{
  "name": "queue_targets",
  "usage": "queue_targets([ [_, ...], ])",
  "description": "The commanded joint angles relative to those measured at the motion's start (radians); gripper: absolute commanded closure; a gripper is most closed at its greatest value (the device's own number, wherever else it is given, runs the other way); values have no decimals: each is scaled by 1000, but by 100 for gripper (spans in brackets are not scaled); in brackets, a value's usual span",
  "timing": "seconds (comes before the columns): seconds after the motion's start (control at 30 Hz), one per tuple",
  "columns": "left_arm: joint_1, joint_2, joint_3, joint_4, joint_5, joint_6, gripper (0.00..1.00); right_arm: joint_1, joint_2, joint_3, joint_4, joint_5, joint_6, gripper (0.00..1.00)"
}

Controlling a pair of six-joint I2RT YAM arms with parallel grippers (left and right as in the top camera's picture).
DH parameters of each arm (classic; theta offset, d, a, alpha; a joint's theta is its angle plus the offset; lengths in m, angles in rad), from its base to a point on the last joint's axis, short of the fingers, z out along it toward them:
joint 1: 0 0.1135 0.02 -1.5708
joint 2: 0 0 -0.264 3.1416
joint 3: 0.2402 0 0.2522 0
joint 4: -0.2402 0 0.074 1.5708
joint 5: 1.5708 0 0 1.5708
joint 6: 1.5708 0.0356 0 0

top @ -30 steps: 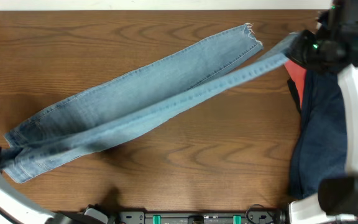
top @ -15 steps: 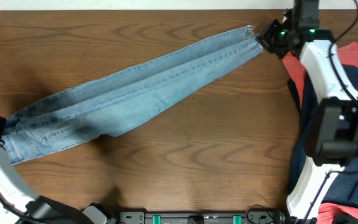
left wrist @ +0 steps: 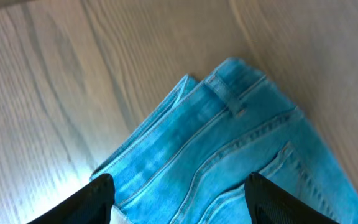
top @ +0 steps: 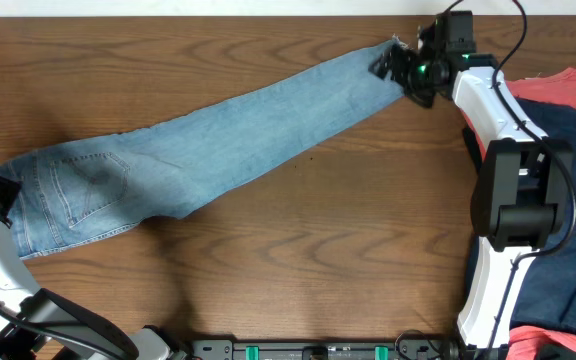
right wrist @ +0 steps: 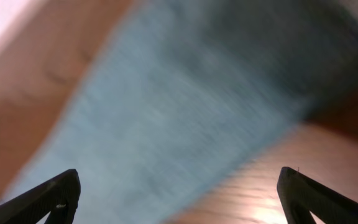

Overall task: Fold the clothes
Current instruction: 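Fold the lower leg over the upper leg toward the upper hem with the right gripper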

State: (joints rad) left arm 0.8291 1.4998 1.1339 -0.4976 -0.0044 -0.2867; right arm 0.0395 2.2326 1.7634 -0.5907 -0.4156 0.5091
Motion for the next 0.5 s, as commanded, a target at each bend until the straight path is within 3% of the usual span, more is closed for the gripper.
queue_targets([
  [0.0,-4,1,33,-41,-14,32,32,-15,12,12,-72,123,-148,1],
  [0.27,-4,2,27,-193,-4,31,33,-27,27,9,34,229,-146,1],
  [0.47,-4,26,-39,-185,-12,31,33,-28,106,9,120,228,-100,4],
])
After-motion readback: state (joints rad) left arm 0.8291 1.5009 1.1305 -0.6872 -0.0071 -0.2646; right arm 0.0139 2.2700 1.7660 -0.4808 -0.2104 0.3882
